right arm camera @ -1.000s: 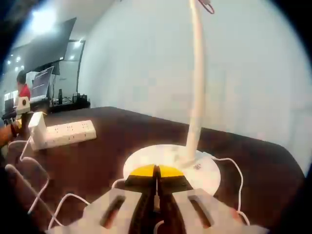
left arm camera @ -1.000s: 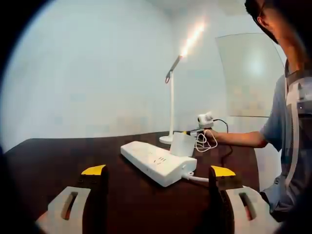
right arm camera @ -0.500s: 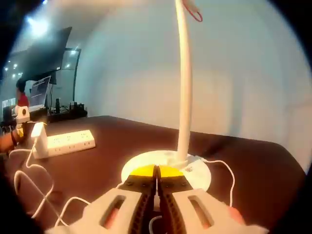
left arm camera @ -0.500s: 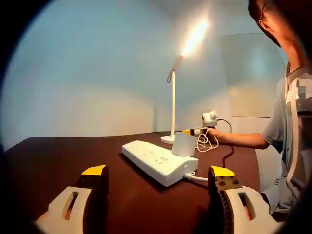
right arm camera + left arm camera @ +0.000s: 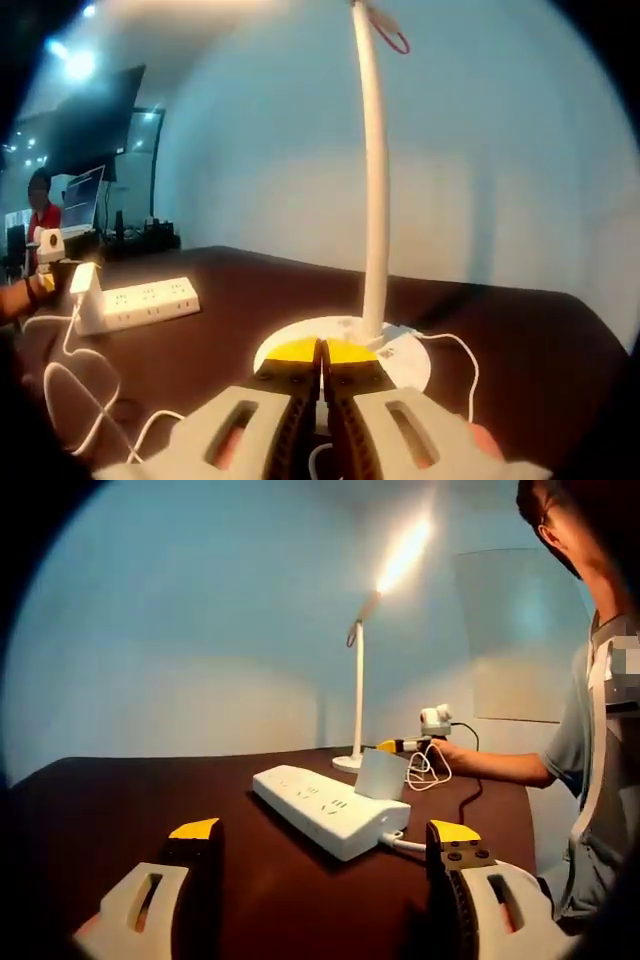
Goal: Insert the desk lamp plug into the socket, turn on the power strip switch, turn on the lamp switch, then turn off the lamp switch, turn off the power strip switch, and remove the plug from the socket.
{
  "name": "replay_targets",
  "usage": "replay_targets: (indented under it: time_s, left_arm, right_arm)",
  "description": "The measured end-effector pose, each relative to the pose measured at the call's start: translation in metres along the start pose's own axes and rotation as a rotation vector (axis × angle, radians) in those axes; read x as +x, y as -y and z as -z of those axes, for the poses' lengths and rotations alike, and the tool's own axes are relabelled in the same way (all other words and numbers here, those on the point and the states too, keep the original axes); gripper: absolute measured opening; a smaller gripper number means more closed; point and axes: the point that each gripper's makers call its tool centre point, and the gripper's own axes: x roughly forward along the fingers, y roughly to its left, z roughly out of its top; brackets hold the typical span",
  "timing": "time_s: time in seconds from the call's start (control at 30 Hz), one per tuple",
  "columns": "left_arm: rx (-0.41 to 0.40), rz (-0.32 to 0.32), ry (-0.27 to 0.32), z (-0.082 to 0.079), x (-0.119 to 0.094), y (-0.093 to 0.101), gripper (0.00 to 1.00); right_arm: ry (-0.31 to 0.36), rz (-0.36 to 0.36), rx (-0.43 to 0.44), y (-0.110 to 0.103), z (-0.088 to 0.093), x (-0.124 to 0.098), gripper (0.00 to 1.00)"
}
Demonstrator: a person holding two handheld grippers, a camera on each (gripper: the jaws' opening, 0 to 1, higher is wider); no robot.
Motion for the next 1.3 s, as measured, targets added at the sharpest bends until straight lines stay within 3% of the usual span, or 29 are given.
replay_targets:
  time_s: [0.6,0.97,1.3]
  left_arm:
    - [-0.01,-0.013,0.0,-0.003,0.0,0.007,0.77]
    - [-0.019,-0.023,-0.013,-0.001,0.002,0.003,0.74]
    - [-0.03,-0.031,0.025,-0.009,0.002,0.007,0.79]
  right_arm:
    - [0.031,-0.006,0.039,0.0,-0.007,-0.007,0.03]
    - [0.023,0.009,0.088,0.012,0.0,-0.01,0.03]
    - [0.064,-0.004,0.156,0.011,-0.006,-0.013,0.04]
